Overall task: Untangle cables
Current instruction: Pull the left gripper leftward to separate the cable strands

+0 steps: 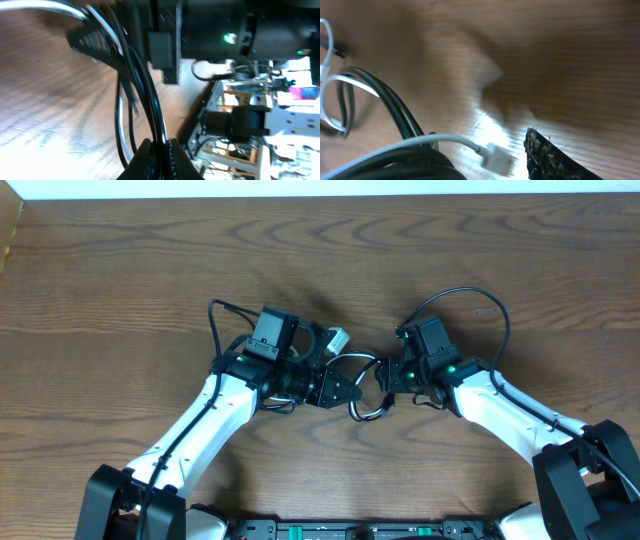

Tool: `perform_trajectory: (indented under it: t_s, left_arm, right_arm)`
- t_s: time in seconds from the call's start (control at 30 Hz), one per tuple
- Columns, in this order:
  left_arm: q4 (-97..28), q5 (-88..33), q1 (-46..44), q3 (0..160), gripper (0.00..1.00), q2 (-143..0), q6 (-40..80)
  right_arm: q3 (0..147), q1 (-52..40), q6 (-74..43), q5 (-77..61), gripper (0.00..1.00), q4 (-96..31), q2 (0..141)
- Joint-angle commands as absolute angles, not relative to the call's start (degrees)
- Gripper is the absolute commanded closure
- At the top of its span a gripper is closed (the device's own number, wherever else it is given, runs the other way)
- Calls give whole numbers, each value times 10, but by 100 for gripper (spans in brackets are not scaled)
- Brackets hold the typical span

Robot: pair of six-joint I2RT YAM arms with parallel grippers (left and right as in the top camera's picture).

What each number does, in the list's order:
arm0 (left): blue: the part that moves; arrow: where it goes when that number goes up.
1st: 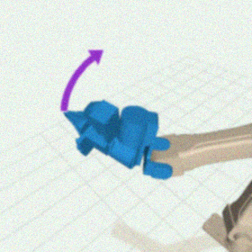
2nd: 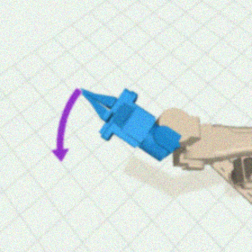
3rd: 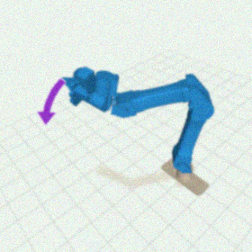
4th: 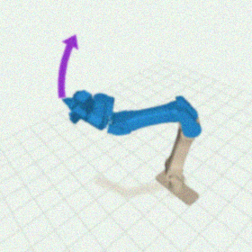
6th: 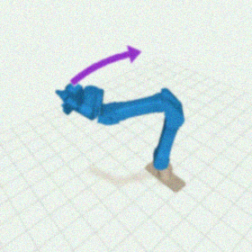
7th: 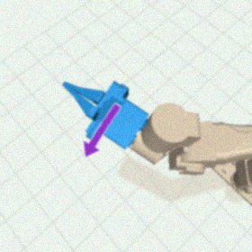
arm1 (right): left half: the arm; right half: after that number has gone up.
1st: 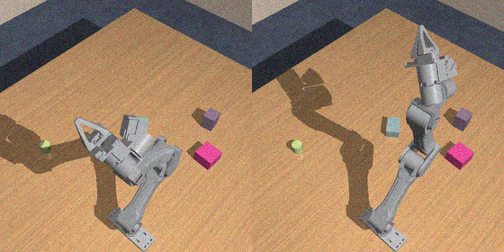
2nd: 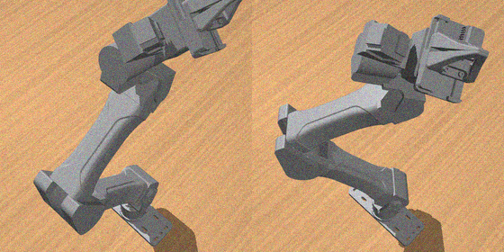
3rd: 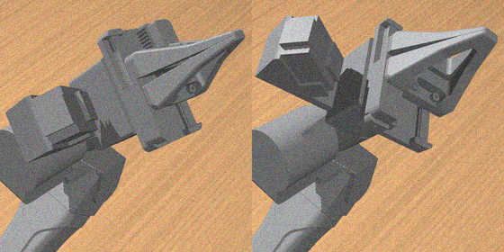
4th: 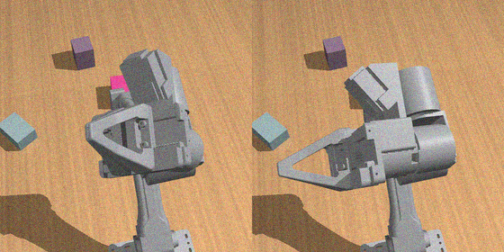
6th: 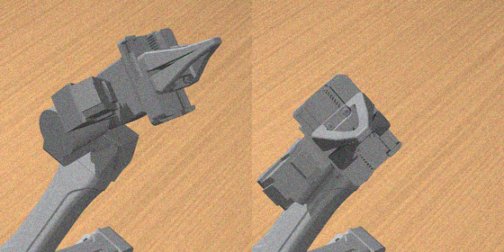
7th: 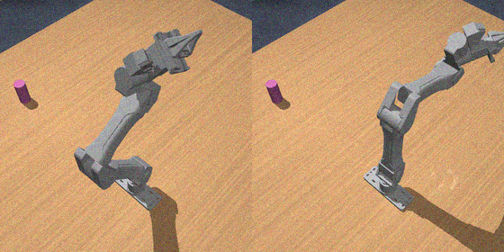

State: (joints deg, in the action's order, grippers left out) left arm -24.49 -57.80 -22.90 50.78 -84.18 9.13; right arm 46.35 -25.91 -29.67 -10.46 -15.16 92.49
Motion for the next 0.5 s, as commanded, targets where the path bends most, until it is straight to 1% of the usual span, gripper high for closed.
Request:
perform_trajectory:
  t_s: [0.0,0.07,0.1,0.17,0.3,0.47]
  left_arm:
    - [-262,-643,-229,508,92,-843,84]
    - [-273,-643,-229,508,92,-843,73]
    - [-278,-643,-228,508,92,-842,65]
    - [-283,-642,-223,508,92,-842,55]
    - [-285,-636,-199,508,92,-842,51]
    - [-285,-636,-159,508,92,-842,50]
  right_arm:
    - [461,-259,-339,-17,55,-156,915]
    - [461,-259,-345,7,58,-174,915]
    - [461,-259,-358,29,58,-192,915]
    - [461,-259,-382,74,54,-232,915]
    - [461,-252,-398,155,50,-309,915]
    - [461,-230,-398,173,41,-339,915]
